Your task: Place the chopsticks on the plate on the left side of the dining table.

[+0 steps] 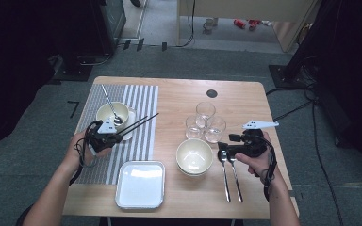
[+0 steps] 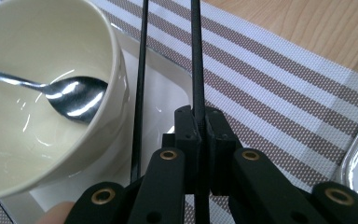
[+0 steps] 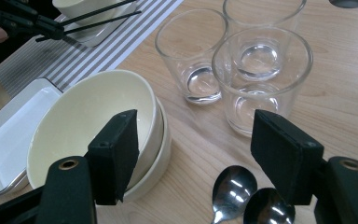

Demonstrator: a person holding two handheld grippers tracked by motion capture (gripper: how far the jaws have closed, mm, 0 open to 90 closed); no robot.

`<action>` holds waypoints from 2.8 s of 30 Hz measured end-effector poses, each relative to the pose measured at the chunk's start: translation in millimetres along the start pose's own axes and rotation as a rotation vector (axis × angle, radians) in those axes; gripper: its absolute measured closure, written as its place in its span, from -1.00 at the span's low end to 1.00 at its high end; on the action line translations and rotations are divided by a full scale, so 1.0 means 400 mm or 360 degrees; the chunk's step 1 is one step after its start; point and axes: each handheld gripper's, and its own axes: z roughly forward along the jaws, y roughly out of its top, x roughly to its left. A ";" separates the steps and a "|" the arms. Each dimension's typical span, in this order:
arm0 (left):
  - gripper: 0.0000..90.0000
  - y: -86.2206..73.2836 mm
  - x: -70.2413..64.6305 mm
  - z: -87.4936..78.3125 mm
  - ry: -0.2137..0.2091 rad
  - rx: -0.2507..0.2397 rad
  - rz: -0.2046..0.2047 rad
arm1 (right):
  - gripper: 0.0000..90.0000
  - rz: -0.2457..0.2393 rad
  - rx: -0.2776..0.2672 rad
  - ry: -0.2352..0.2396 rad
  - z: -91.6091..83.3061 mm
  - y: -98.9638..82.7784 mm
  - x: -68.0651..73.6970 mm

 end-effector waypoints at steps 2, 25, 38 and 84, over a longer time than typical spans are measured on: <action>0.93 -0.008 0.003 0.002 0.0009 0.0016 -0.0005 | -0.28 0.0010 -0.0003 -0.0005 -0.002 -0.007 -0.005; 0.92 -0.048 0.025 0.018 0.0056 0.0150 -0.0058 | -0.26 0.0077 0.0012 -0.0033 -0.014 -0.057 -0.036; 0.91 -0.047 0.025 0.014 0.0080 0.0153 -0.0063 | -0.25 0.0087 0.0015 -0.0039 -0.015 -0.065 -0.040; 0.34 -0.059 0.031 -0.018 0.0165 0.0110 -0.0096 | -0.08 0.0122 -0.0011 -0.0030 -0.023 -0.092 -0.051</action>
